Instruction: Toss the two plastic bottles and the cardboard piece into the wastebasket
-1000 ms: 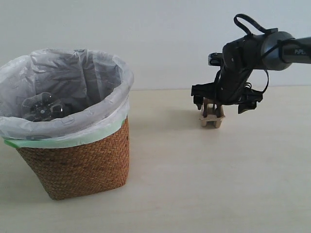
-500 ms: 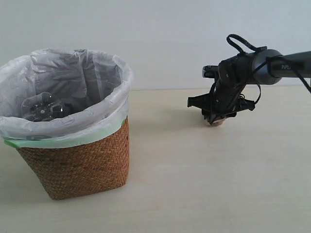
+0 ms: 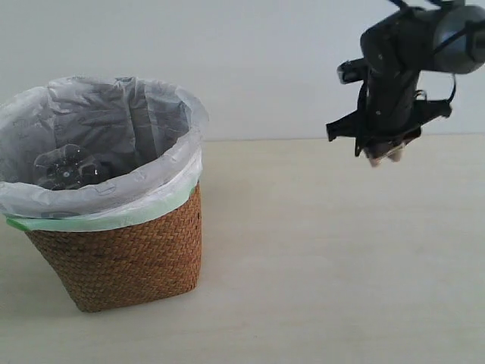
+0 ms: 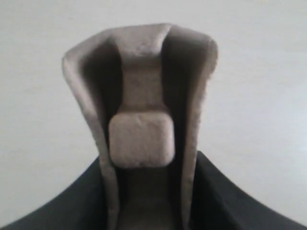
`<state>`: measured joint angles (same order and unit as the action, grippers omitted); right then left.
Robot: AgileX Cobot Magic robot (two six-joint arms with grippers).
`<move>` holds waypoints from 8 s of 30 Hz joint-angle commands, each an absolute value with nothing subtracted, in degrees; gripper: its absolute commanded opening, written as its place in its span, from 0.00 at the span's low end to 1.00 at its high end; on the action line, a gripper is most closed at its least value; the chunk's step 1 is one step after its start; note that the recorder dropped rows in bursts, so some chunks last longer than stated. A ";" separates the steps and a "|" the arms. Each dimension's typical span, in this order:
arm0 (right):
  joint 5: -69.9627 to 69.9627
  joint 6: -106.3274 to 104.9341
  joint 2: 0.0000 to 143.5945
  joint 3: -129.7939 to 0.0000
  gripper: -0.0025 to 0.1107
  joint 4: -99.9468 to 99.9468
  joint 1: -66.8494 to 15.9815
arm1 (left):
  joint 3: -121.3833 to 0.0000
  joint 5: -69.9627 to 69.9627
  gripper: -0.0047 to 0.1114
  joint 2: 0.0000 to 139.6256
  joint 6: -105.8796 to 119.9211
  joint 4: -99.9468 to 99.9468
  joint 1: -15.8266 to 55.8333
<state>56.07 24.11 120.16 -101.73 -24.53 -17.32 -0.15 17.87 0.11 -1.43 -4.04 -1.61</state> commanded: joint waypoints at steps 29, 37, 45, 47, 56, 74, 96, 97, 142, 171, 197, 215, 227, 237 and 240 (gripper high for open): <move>61.04 -2.64 107.81 -120.20 0.86 38.90 -31.30 | 0.00 17.63 0.08 0.00 -1.42 -3.65 -1.26; 66.68 1.63 107.94 -120.20 0.83 28.61 -31.57 | 0.00 17.63 0.08 0.00 -1.42 -3.65 -1.26; 69.96 2.84 107.83 -120.20 0.25 18.58 -31.57 | 0.00 17.63 0.08 0.00 -1.42 -3.65 -1.26; 69.96 2.97 107.20 -120.20 0.02 18.41 -31.57 | 0.00 17.63 0.08 0.00 -1.42 -3.65 -1.26; 69.96 3.65 97.50 -113.97 0.02 7.60 -31.57 | 0.00 17.63 0.08 0.00 -1.42 -3.65 -1.26; 52.81 2.90 63.95 -79.94 0.02 5.15 -31.57 | 0.00 17.63 0.08 0.00 -1.42 -3.65 -1.26; 43.05 2.37 13.32 -43.31 0.02 4.81 -31.57 | 0.00 17.63 0.08 0.00 -1.42 -3.65 -1.26; 43.16 2.37 11.20 -42.18 0.02 4.81 -31.57 | 0.00 17.63 0.08 0.00 -1.42 -3.65 -1.26; 54.96 2.43 0.00 -41.34 0.02 3.65 -23.04 | 0.00 17.52 0.08 0.00 -1.42 -3.65 -1.26; 8.43 2.30 0.00 -7.41 0.02 -2.34 -5.14 | 0.00 17.52 0.08 0.00 -1.42 -3.65 -1.26; 18.68 2.80 0.00 0.00 0.02 -3.75 -5.25 | 0.00 17.52 0.08 0.00 -1.42 -3.65 -1.26; 18.68 2.80 0.00 0.00 0.02 -3.60 -5.25 | 0.00 17.52 0.08 0.00 -1.42 -3.65 -1.26; 18.68 2.80 0.00 0.00 0.02 -3.60 -5.25 | 0.00 17.52 0.08 0.00 -1.42 -3.65 -1.26; 18.68 2.80 0.00 0.00 0.02 -3.60 -5.25 | 0.00 17.52 0.08 0.00 -1.42 -3.65 -1.26; 18.68 2.80 0.00 0.00 0.02 -3.60 -5.25 | 0.00 17.52 0.08 0.00 -1.42 -3.65 -1.26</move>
<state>18.93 3.07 0.25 -0.02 -3.60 -5.30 -0.15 17.87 0.11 -1.43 -4.04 -1.57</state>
